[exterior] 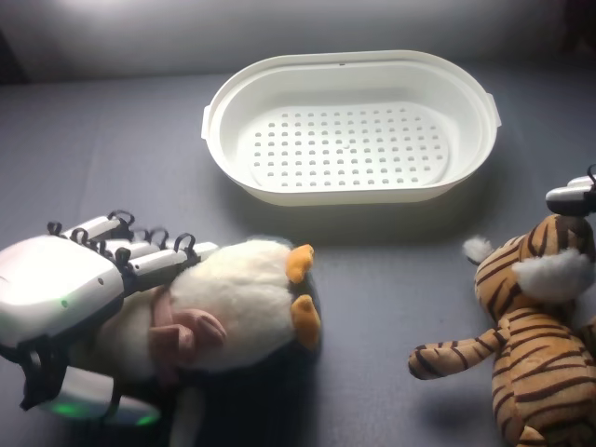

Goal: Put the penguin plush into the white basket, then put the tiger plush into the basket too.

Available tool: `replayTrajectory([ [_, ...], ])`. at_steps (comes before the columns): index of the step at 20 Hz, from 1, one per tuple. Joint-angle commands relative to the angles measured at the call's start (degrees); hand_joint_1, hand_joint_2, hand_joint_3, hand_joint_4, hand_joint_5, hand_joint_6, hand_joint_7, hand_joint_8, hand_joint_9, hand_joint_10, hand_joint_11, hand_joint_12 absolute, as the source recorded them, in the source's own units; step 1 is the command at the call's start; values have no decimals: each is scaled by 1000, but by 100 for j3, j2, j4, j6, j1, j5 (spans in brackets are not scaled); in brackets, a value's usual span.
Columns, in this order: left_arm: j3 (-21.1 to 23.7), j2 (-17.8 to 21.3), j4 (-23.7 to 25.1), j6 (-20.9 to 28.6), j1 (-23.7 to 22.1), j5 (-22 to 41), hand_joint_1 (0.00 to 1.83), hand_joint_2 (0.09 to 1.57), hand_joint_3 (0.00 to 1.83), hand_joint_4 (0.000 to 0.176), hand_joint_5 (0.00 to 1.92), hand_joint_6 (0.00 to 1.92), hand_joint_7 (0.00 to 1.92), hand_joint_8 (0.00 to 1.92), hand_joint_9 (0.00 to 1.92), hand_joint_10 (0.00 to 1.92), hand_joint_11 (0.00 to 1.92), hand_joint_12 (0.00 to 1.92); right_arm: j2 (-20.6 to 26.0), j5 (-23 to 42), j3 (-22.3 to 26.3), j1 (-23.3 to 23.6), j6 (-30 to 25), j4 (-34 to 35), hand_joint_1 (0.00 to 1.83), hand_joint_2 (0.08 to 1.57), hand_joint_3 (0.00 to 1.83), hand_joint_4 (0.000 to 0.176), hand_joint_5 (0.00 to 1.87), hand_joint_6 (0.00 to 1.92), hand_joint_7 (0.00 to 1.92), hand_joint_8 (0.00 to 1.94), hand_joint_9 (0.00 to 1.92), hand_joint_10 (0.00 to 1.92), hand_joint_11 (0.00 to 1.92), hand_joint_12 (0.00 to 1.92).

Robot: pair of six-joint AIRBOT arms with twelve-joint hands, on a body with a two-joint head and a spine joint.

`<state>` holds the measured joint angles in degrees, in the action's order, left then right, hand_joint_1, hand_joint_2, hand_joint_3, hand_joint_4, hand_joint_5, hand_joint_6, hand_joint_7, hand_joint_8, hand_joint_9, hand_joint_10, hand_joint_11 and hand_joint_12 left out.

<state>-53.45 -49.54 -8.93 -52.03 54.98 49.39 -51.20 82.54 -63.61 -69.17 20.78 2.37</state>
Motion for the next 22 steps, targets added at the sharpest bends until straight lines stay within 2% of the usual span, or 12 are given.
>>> replayTrajectory([
  [1,-26,24,-71,-43,-39,626,1249,1038,7,0,1033,350,1027,838,1201,457,911,1263,3,679,-26,33,-48,135,840,1267,0,13,621,5,678,2,625,4,569,35],
  [4,-54,115,-108,-43,-62,1062,1259,1136,5,0,1085,494,870,1423,1200,1355,1201,1659,3,656,-26,33,-48,136,869,1273,1,10,620,2,672,0,628,2,569,30],
  [8,-48,291,253,-43,-319,1822,1247,1175,1,0,986,652,796,1531,936,1475,962,1714,-14,652,-26,33,-48,137,863,1266,0,1,631,3,673,0,633,2,582,29],
  [9,-57,304,303,-43,-422,1889,1258,1143,0,0,1062,545,862,1441,965,1432,951,1716,-16,652,-26,33,-48,138,846,1266,0,5,630,2,672,0,624,0,579,26],
  [12,-326,199,357,-43,-1038,1849,1197,1045,1,0,1150,665,884,1384,872,1632,828,1888,-16,652,-26,33,-48,139,873,1266,0,0,633,1,676,1,624,1,574,20],
  [13,-475,104,350,-43,-1303,1676,1269,1066,0,0,1172,467,1020,1165,991,1210,909,1573,-17,652,-26,33,-48,139,868,1266,0,0,641,5,679,2,626,2,577,20],
  [15,-775,-97,350,-43,-1778,1288,1296,1018,2,0,1288,236,1192,852,1151,813,917,1387,-22,652,-30,33,-48,139,886,1267,0,0,647,4,673,1,629,2,583,19],
  [17,-1185,-419,390,-43,-2338,608,1291,1002,1,0,1299,272,1255,690,1098,751,770,1449,-41,651,-53,33,-48,139,923,1258,0,0,653,4,677,2,627,1,581,14],
  [19,-1621,-804,477,-43,-2958,-76,1388,1053,0,0,1056,740,1132,671,1054,1019,911,1161,-54,651,-67,33,-49,139,894,1260,0,0,648,0,658,0,613,0,575,10],
  [20,-1754,-910,477,-43,-3071,-248,1390,1047,2,0,1018,747,1138,668,1124,982,966,1086,-57,651,-78,33,-53,136,908,1258,0,0,649,1,659,1,619,2,584,12],
  [21,-1901,-1018,460,-43,-3197,-440,1397,1050,0,0,984,717,1137,705,1148,981,994,1113,-75,650,-107,33,-72,119,903,1255,0,0,643,0,653,0,615,0,586,11],
  [22,-1997,-1082,393,-43,-3286,-588,1367,1067,11,0,870,275,1042,895,994,659,880,1175,-87,645,-125,34,-81,118,883,1255,0,0,639,0,651,0,605,0,574,6],
])
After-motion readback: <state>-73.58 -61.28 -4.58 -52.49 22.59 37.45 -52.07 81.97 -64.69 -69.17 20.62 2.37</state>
